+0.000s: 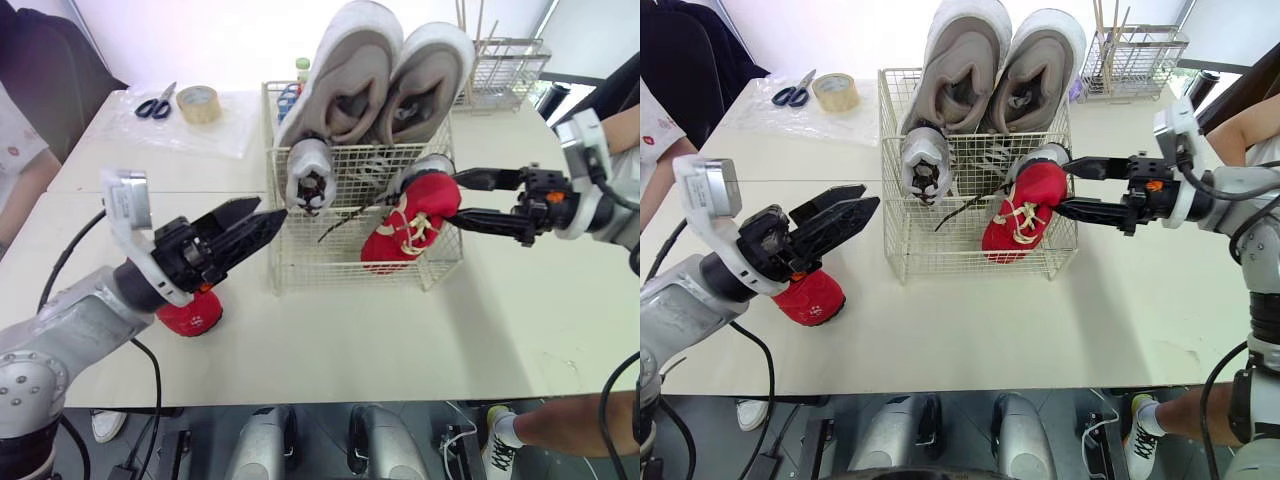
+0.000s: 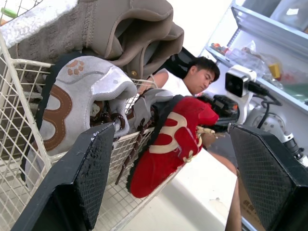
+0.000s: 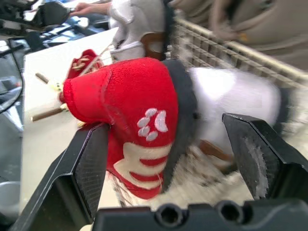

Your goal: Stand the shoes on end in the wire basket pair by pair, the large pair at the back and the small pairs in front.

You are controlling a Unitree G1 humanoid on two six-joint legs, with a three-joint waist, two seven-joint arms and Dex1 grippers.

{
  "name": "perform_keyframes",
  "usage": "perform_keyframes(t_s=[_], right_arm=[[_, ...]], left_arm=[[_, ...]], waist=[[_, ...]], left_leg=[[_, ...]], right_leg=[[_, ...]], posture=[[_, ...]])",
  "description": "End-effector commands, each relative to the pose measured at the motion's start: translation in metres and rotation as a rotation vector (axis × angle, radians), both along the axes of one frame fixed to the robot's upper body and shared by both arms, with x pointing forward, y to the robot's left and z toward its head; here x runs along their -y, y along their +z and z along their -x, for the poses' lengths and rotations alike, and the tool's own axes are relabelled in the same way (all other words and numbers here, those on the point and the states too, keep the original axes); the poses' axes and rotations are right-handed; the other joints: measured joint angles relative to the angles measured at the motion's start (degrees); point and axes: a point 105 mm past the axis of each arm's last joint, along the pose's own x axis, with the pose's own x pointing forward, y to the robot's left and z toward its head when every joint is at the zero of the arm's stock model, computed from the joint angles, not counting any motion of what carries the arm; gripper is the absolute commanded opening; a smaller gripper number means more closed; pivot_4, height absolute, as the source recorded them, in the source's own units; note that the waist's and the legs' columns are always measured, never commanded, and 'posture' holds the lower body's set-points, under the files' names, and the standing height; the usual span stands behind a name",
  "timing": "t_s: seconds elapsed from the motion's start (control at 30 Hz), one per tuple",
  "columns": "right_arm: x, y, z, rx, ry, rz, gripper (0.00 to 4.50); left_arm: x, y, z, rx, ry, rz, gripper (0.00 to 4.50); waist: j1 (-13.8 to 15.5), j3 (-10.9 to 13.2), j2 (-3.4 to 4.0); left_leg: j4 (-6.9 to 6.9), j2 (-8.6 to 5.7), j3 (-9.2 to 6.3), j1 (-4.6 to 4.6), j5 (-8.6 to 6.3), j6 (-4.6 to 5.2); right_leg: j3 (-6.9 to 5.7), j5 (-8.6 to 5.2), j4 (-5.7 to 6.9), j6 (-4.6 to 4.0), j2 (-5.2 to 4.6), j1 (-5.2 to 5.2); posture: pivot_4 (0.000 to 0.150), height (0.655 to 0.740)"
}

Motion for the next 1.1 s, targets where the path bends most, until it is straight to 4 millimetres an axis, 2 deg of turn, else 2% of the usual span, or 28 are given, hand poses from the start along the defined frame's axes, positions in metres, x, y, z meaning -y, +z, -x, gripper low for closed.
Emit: perform_keyframes(t_s=[0.03,0.2,0.23,0.27,0.37,0.43,0.57,0.67,0.73,0.8,0.87,0.97,1.03,1.1], right_arm=[[-0.005,0.02,0.02,0.059,0.069,-0.019,4.02],[-0.013,0.021,0.04,0.035,0.141,-0.02,4.02],[-0.012,0.021,0.042,0.033,0.141,-0.019,4.02],[-0.012,0.021,0.042,0.03,0.135,-0.019,4.27],[-0.006,0.026,0.038,0.056,0.09,-0.019,4.27],[-0.004,0.038,0.033,0.102,0.062,-0.032,4.27],[-0.007,0.081,0.035,0.218,0.095,-0.129,4.27],[-0.012,0.1,0.036,0.264,0.131,-0.185,4.27],[-0.025,0.124,0.042,0.317,0.235,-0.279,4.27],[-0.045,0.135,0.052,0.328,0.366,-0.306,4.27],[-0.064,0.132,0.058,0.313,0.456,-0.272,4.27],[-0.09,0.113,0.065,0.252,0.612,-0.177,4.27],[-0.102,0.099,0.068,0.21,0.695,-0.118,4.5],[-0.111,0.089,0.07,0.183,0.757,-0.082,4.5]], left_arm=[[0.002,0.004,0.001,0.035,-0.019,0.004,3.91],[0.001,0.002,0.0,0.036,-0.02,0.005,3.91],[0.001,0.002,-0.001,0.035,-0.019,0.003,3.91],[0.0,0.001,-0.001,0.034,-0.017,0.002,3.91],[-0.004,0.003,-0.002,0.038,-0.006,0.0,3.91],[-0.008,0.006,-0.004,0.048,0.011,-0.004,3.91],[-0.019,0.018,-0.007,0.078,0.06,-0.017,3.91],[-0.027,0.025,-0.009,0.085,0.103,-0.028,3.91],[-0.041,0.035,-0.013,0.093,0.191,-0.065,3.91],[-0.064,0.048,-0.022,0.115,0.359,-0.12,3.91],[-0.084,0.059,-0.026,0.119,0.472,-0.131,3.91],[-0.11,0.068,-0.019,0.119,0.524,-0.118,3.91],[-0.129,0.063,-0.015,0.074,0.582,-0.119,4.42],[-0.155,0.048,-0.011,-0.009,0.701,-0.154,4.46]], waist=[[-0.03,0.0,0.0],[0.01,0.0,0.0],[0.03,0.0,0.0],[0.04,0.0,0.0],[0.02,0.0,0.0],[0.0,0.0,0.0],[-0.17,0.01,0.03],[-0.12,0.0,0.01],[-0.24,0.02,0.0],[-0.48,0.03,0.05],[-0.5,0.03,0.03],[-0.56,0.01,0.01],[-0.79,0.01,0.01],[-1.27,0.01,0.01]], left_leg=[[0.0,0.01,0.0,0.0,0.0,0.0],[-0.01,0.02,-0.01,-0.01,0.0,0.0],[-0.02,0.02,-0.01,-0.01,-0.01,0.01],[-0.01,0.02,-0.01,-0.01,-0.01,0.01],[0.0,0.01,-0.01,-0.01,-0.01,0.01],[0.0,0.02,-0.01,0.0,-0.01,0.01],[-0.01,0.02,0.02,0.0,0.0,0.0],[-0.02,0.04,-0.02,-0.01,0.01,-0.01],[-0.02,0.04,-0.01,-0.02,0.0,-0.01],[-0.02,0.04,0.03,-0.03,0.01,-0.02],[-0.04,0.07,0.02,0.0,0.01,-0.02],[-0.07,0.14,0.02,-0.01,0.01,-0.03],[-0.07,0.14,0.11,-0.02,0.0,-0.02],[-0.07,0.13,0.15,-0.03,-0.01,0.0]], right_leg=[[0.0,0.0,0.0,0.0,0.01,0.0],[-0.01,0.01,0.0,0.01,0.0,0.0],[-0.01,0.01,0.0,0.02,0.0,0.0],[-0.01,0.01,0.0,0.02,0.0,0.0],[0.0,0.01,0.0,0.02,-0.01,0.0],[0.0,0.01,0.0,0.02,-0.01,0.0],[0.02,0.01,0.03,0.01,0.01,-0.06],[0.02,0.01,0.05,0.01,0.02,-0.07],[0.02,0.01,0.04,0.01,0.0,-0.07],[0.05,0.02,0.06,0.0,0.0,-0.12],[0.05,0.02,0.1,0.01,-0.02,-0.13],[0.01,0.02,0.1,0.01,0.0,-0.13],[0.01,0.03,0.11,0.02,-0.02,-0.16],[0.01,0.03,0.11,0.03,-0.06,-0.19]], posture=[[0.15,0.7371],[0.15,0.7371],[0.15,0.7371],[0.15,0.7371],[0.15,0.7371],[0.15,0.7371],[0.15,0.7371],[0.15,0.7371],[0.15,0.7371],[0.15,0.7371],[0.15,0.7371],[0.15,0.7371],[0.15,0.7371],[0.15,0.7371]])
